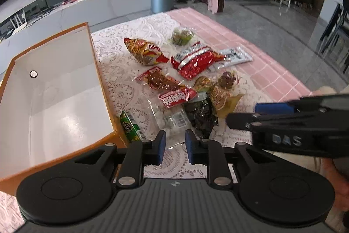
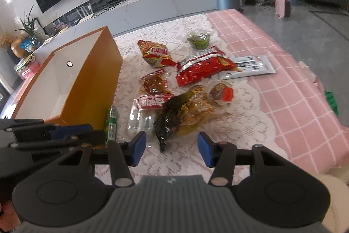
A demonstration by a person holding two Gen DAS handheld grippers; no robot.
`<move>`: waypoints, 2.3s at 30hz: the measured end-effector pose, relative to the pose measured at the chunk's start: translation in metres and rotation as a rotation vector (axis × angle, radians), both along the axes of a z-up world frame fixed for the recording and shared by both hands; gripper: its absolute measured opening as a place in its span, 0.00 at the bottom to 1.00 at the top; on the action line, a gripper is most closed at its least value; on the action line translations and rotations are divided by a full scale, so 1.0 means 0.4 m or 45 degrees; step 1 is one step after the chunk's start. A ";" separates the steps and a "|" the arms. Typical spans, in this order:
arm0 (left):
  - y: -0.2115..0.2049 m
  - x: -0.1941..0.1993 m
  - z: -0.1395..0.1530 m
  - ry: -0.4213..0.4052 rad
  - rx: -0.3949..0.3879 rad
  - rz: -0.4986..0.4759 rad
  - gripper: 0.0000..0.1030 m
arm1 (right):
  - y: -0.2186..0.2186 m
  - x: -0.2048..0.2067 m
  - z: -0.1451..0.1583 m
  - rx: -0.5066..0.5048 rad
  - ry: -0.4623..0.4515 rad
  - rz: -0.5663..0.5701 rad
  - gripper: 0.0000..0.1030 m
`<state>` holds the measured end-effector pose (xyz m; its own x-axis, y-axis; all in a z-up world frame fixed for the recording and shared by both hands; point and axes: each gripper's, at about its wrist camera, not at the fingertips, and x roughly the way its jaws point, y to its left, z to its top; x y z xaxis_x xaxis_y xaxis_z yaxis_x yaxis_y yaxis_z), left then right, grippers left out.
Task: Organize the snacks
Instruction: 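Lower the left tool onto the green sausage stick while the right tool reaches the dark packet, then close the left tool on the green sausage while the right tool grasps the dark packet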
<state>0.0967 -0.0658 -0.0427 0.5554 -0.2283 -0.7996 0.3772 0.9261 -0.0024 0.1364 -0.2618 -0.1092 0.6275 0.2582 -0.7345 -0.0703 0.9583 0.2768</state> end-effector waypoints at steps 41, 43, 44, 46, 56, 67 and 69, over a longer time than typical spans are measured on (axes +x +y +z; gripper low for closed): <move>-0.082 0.005 -0.094 -0.188 0.371 0.229 0.50 | 0.012 0.148 -0.115 0.186 0.054 0.068 0.44; -0.105 -0.011 -0.106 -0.216 0.418 0.170 0.50 | 0.009 0.149 -0.117 0.196 0.055 0.066 0.44; -0.106 -0.004 -0.111 -0.199 0.419 0.183 0.49 | 0.007 0.150 -0.118 0.201 0.056 0.065 0.44; -0.092 0.022 -0.125 -0.168 0.407 0.267 0.48 | 0.003 0.149 -0.119 0.215 0.055 0.062 0.44; -0.076 0.072 -0.193 -0.059 0.439 0.422 0.45 | -0.001 0.151 -0.125 0.237 0.058 0.053 0.44; -0.069 0.065 -0.190 -0.056 0.341 0.347 0.27 | -0.005 0.155 -0.134 0.226 0.082 0.027 0.31; -0.066 0.047 -0.177 -0.065 0.318 0.305 0.27 | -0.003 0.148 -0.129 0.207 0.080 0.038 0.31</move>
